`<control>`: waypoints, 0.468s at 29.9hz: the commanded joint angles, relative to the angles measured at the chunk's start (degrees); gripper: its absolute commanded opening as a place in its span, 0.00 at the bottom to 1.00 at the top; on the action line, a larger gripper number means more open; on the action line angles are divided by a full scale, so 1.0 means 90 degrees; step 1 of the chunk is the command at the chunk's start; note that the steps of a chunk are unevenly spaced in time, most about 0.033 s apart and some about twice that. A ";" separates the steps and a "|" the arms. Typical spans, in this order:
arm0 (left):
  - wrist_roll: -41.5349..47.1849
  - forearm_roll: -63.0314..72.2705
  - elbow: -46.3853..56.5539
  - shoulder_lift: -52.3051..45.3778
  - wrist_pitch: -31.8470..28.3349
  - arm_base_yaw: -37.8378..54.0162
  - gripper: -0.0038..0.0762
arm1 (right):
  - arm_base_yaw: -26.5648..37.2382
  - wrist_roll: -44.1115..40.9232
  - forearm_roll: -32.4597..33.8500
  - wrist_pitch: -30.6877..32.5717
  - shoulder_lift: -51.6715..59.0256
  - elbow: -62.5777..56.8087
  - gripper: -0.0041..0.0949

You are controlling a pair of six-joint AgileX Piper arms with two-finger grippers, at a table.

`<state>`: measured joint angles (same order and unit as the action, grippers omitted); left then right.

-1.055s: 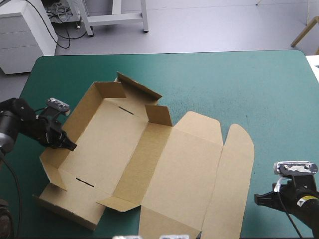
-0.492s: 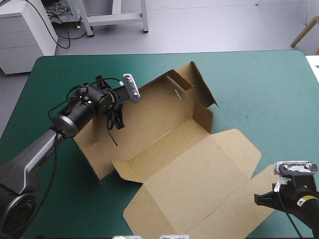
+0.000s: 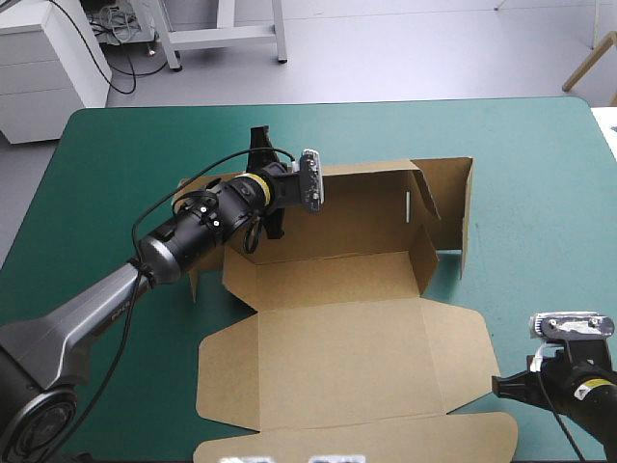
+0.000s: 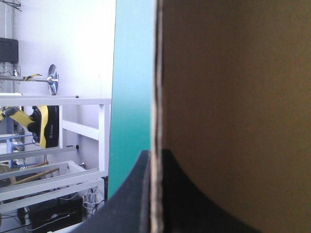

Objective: Fold the box

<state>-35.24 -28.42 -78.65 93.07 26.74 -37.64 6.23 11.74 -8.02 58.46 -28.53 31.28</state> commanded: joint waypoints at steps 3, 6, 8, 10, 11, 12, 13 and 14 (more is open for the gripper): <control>0.0056 -0.0578 -0.0226 -0.0283 -0.0349 -0.0412 0.04 | 0.0031 0.0026 -0.0062 -0.0315 -0.0038 0.0156 0.02; 0.0145 -0.0960 -0.0226 -0.0283 -0.0245 -0.0707 0.04 | 0.0031 0.0026 -0.0062 -0.0315 -0.0038 0.0156 0.02; 0.0568 -0.1384 -0.0213 -0.0283 -0.0150 -0.0905 0.04 | 0.0031 0.0026 -0.0062 -0.0315 -0.0038 0.0156 0.02; 0.1280 -0.1991 -0.0129 -0.0283 -0.0119 -0.1056 0.04 | 0.0031 0.0026 -0.0062 -0.0315 -0.0038 0.0156 0.02; 0.1705 -0.2419 -0.0053 -0.0283 -0.0099 -0.1135 0.04 | 0.0031 0.0026 -0.0062 -0.0315 -0.0038 0.0156 0.02; 0.2040 -0.2872 0.0026 -0.0283 -0.0036 -0.1203 0.04 | 0.0031 0.0026 -0.0062 -0.0315 -0.0038 0.0156 0.02; 0.2427 -0.3304 0.0109 -0.0283 0.0062 -0.1297 0.04 | 0.0031 0.0044 -0.0062 -0.0315 -0.0038 0.0156 0.02; 0.2766 -0.3690 0.0209 -0.0283 0.0146 -0.1387 0.04 | 0.0031 0.0076 -0.0062 -0.0315 -0.0038 0.0156 0.02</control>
<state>-19.64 -50.43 -76.95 93.07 28.48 -48.13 6.23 11.74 -8.02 58.46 -28.53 31.28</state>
